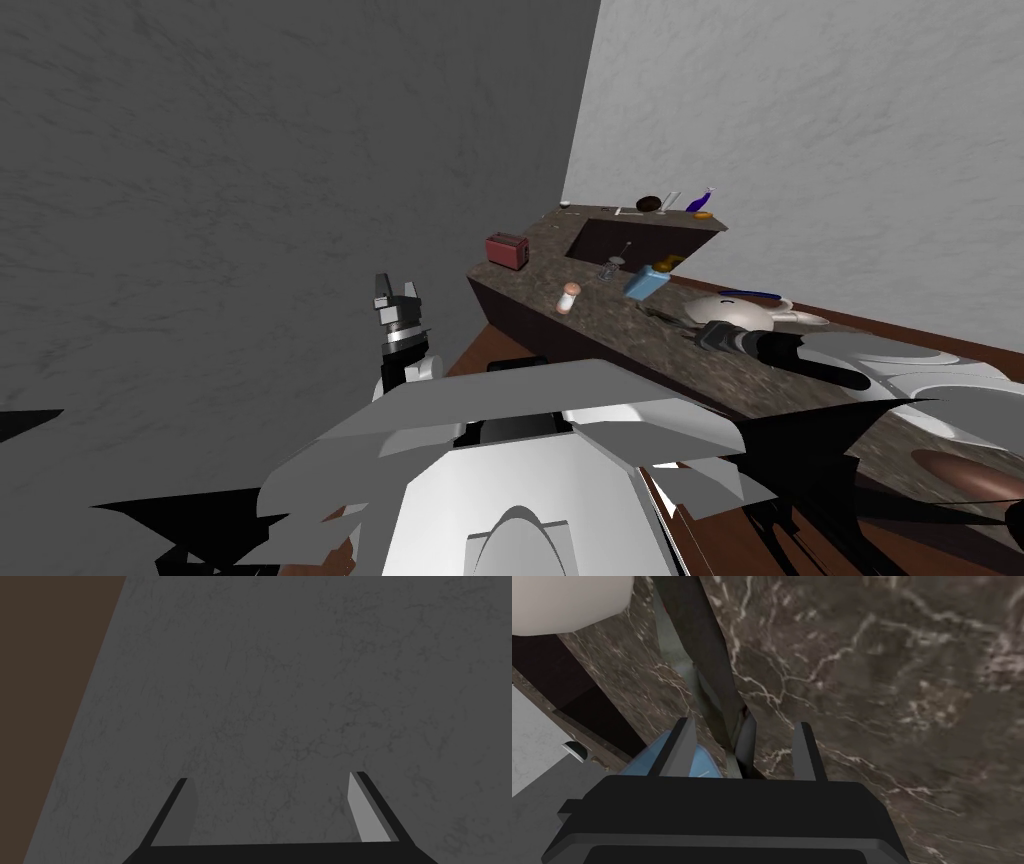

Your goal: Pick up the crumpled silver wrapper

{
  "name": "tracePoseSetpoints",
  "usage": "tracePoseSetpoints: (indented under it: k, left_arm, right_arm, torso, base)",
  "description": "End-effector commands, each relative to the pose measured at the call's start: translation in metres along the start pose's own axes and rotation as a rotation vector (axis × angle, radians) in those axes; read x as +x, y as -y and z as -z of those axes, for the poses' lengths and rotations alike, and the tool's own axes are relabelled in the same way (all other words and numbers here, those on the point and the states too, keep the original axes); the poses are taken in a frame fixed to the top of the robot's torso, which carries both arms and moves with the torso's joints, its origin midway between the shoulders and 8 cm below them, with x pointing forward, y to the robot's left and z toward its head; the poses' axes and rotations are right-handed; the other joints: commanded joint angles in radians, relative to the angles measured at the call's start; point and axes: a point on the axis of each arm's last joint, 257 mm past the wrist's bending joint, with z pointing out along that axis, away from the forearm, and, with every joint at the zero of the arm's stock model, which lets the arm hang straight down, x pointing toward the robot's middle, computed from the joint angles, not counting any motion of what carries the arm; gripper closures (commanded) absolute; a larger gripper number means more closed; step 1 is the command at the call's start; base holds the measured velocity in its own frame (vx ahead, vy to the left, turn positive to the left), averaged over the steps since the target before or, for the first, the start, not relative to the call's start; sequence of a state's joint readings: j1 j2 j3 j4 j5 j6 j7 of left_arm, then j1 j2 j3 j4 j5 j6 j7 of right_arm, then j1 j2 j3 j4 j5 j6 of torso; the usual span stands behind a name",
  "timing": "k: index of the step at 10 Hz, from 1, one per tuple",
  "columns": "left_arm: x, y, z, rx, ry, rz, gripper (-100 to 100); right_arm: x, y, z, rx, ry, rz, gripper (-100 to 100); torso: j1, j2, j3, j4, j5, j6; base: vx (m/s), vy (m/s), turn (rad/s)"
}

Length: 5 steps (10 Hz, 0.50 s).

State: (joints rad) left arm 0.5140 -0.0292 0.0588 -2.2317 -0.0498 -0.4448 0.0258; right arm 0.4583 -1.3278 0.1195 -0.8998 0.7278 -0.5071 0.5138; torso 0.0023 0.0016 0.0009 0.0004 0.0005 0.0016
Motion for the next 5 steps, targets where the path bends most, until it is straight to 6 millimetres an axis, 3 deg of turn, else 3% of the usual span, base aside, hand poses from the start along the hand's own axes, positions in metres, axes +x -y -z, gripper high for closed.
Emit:
tracePoseSetpoints:
  k: [1, 4, 5]
  left_arm:
    - [0.0, 0.0, 0.0, 0.0, 0.0, 0.0, 0]
    - [0.0, 0.0, 0.0, 0.0, 0.0, 0.0, 0]
    - [0.0, 0.0, 0.0, 0.0, 0.0, 0.0, 0]
  right_arm:
    - [0.0, 0.0, 0.0, 0.0, 0.0, 0.0, 100]
    - [-0.0008, 0.0064, 0.0013, 0.011, -0.001, 0.003, 100]
    - [-0.0008, 0.0064, 0.0013, 0.011, -0.001, 0.003, 0]
  torso:
    - [0.0, 0.0, 0.0, 0.0, 0.0, 0.0]
    - [-0.001, -0.001, -0.001, -0.002, -0.006, 0.0]
    - [-0.002, -0.001, -0.001, -0.002, -0.006, 0.0]
  base:
    - [-0.004, -0.004, 0.011]
    - [0.0, 0.0, 0.0]
    - [0.0, 0.0, 0.0]
